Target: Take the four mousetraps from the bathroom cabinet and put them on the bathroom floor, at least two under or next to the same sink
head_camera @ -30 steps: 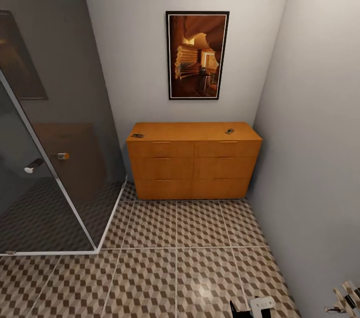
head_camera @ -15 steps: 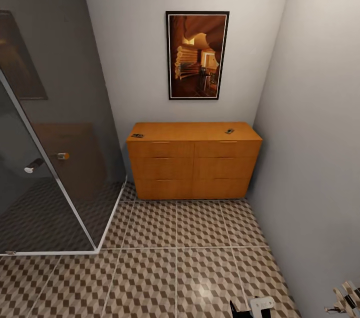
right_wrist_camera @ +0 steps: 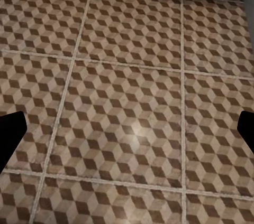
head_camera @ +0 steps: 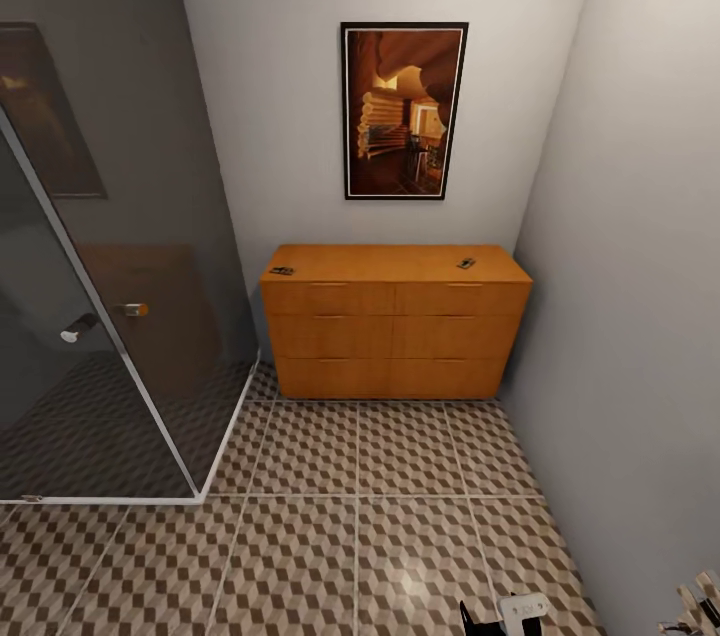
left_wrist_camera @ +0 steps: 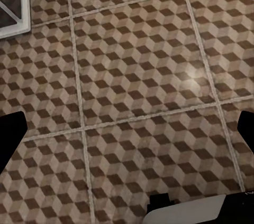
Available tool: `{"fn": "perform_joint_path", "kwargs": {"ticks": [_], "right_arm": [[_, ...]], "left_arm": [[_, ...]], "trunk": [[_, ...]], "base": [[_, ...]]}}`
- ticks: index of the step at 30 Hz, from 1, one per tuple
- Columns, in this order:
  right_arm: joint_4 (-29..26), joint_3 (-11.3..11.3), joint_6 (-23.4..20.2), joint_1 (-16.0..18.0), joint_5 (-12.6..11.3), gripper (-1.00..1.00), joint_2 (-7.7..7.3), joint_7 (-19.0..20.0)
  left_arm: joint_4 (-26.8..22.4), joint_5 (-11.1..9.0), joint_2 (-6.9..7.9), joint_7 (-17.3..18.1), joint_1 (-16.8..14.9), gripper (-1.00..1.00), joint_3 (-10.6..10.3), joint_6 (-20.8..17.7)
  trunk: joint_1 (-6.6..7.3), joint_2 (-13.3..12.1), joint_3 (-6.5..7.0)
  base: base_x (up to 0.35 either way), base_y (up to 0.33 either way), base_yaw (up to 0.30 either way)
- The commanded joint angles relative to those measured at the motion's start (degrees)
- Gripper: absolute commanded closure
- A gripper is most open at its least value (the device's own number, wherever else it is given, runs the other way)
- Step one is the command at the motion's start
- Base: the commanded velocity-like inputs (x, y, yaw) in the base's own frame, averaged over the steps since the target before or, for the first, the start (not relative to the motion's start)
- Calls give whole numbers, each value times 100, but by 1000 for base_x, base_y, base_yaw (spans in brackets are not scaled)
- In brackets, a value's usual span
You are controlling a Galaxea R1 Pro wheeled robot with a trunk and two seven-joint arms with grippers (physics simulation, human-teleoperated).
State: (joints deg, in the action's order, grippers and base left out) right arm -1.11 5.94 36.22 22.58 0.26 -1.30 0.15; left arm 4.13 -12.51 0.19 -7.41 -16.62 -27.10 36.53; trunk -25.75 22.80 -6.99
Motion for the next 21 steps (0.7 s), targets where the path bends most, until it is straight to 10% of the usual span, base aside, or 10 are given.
{"fn": "perform_joint_path", "kwargs": {"ticks": [1, 21], "right_arm": [[5, 21, 17, 6, 0, -100, -2, 2], [-393, 11, -354, 11, 24, -100, 30, -563]], "left_arm": [[18, -32, -5, -15, -8, -100, -51, 29], [20, -24, -176, 372, 62, -100, -58, 29]], "trunk": [[-3, 12, -12], [-3, 12, -12]], "base": [[0, 0, 6], [0, 0, 1]]}}
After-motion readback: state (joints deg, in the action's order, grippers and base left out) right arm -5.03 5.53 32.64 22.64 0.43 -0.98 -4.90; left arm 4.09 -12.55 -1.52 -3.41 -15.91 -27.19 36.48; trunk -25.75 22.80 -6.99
